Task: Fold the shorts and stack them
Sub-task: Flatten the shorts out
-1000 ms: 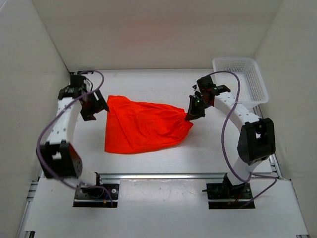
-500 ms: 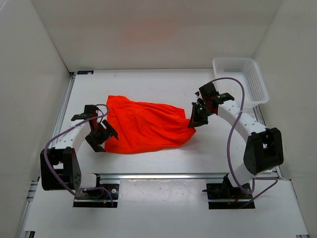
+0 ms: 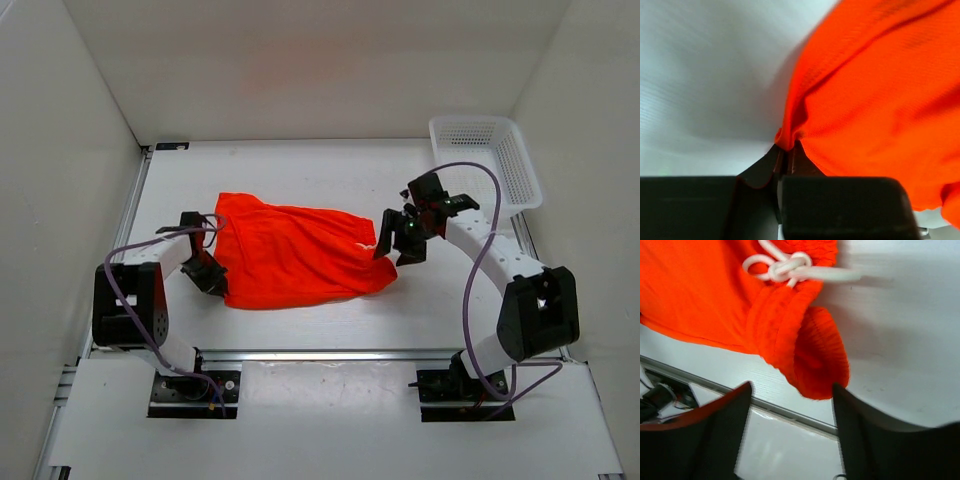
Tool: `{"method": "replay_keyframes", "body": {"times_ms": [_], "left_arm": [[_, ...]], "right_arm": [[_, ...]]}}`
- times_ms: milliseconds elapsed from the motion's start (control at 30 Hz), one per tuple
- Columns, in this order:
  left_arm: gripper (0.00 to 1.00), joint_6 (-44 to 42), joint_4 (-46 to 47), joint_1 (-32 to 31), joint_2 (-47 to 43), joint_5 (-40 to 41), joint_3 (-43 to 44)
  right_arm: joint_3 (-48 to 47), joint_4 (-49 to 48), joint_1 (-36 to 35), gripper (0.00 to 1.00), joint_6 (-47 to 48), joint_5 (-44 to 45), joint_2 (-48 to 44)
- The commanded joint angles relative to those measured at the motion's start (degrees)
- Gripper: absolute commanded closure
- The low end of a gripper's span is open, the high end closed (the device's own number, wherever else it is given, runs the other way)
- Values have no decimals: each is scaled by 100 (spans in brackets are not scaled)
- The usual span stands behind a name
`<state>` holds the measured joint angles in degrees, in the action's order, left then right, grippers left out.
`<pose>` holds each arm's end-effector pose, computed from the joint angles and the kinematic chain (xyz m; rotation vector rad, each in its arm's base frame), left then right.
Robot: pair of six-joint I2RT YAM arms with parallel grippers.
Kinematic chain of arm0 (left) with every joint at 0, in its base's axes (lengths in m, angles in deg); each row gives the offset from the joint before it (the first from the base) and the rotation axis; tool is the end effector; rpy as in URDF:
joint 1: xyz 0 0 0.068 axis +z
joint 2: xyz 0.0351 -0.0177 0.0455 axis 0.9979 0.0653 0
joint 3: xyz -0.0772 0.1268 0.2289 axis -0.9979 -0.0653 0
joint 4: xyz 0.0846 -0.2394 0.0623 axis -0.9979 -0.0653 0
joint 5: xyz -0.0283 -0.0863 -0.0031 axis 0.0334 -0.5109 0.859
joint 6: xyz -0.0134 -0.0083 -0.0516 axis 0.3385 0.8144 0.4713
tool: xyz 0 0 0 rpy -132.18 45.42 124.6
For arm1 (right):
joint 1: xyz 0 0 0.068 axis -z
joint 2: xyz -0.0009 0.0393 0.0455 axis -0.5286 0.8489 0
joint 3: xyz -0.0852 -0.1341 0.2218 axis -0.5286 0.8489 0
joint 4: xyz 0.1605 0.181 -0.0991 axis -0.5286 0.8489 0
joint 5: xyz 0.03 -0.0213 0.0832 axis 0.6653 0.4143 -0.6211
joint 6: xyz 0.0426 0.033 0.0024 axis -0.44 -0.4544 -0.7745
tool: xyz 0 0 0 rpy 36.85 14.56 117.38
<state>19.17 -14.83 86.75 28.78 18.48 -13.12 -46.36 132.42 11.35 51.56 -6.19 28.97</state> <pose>0.2431 -0.0007 0.1512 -1.1354 2.9129 -0.1395 0.2792 0.1145 0.2547 0.0443 2.7590 0.5908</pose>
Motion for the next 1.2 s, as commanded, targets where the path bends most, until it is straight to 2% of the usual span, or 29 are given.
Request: {"method": "replay_keyframes", "body": {"times_ms": [0, 100, 200, 467, 600, 667, 700, 733, 767, 800, 833, 867, 933, 967, 1000, 1033, 1067, 1100, 1133, 1167], "left_arm": [[90, -124, 127, -32, -404, -64, 379], [90, -176, -23, -32, -1010, -179, 494], [90, -177, -155, -84, -1346, -241, 547], [90, -229, -208, -84, -1409, -355, 547], [90, -229, -208, -84, -1409, -355, 652], [90, -282, -261, -84, -1409, -303, 652], [90, -282, -261, -84, -1409, -302, 722], [90, -282, -313, -84, -1409, -302, 810], [90, -282, -313, -84, -1409, -302, 889], [90, -360, -313, -84, -1409, -302, 994], [90, -457, -374, -84, -1226, -241, 1343], [90, -519, -462, -32, -1102, -241, 1617], [90, -747, -646, 74, -577, -241, 2862], [90, -817, -760, 170, -374, -241, 3415], [90, -923, -970, 258, -171, -241, 4596], [90, -924, -1077, 311, 22, -293, 5243], [90, -984, -1174, 311, 398, -346, 5876], [90, -985, -1227, 398, 567, -346, 6456], [90, -985, -1280, 477, 699, -346, 7524], [90, -985, -1280, 478, 883, -346, 7987]], "right_arm": [[342, -15, 69, 23, 38, -29, -289], [842, -94, 69, 8, -84, -177, -482], [1448, -445, 69, 2, -304, -589, -737], [1697, -1148, 17, 5, -314, -653, -695], [1469, -1482, -36, 14, -200, -530, -194], [1338, -1702, -36, 35, -199, -477, 114], [1224, -1703, -36, 51, -199, -538, 306], [1083, -1703, -36, 84, -147, -626, 369], [778, -1616, -36, 96, -147, -713, 370], [583, -1467, -36, 100, -147, -767, 370], [355, -1361, -36, 100, -94, -767, 370], [-283, -1247, 42, 100, 10, -767, 500], [-1233, -773, 332, 100, 143, -872, 799], [-2491, -571, 446, 100, 265, -1012, 1235], [-3217, -116, 656, 100, 266, -1083, 1510], [-3955, 97, 754, 100, 266, -1188, 1773], [-5486, 282, 929, 100, 266, -1293, 2298], [-6206, 536, 1000, 100, 145, -1381, 2538], [-6831, 538, 1079, 100, 30, -1661, 2741], [-7724, 539, 1211, 100, -206, -1803, 2978]]}}
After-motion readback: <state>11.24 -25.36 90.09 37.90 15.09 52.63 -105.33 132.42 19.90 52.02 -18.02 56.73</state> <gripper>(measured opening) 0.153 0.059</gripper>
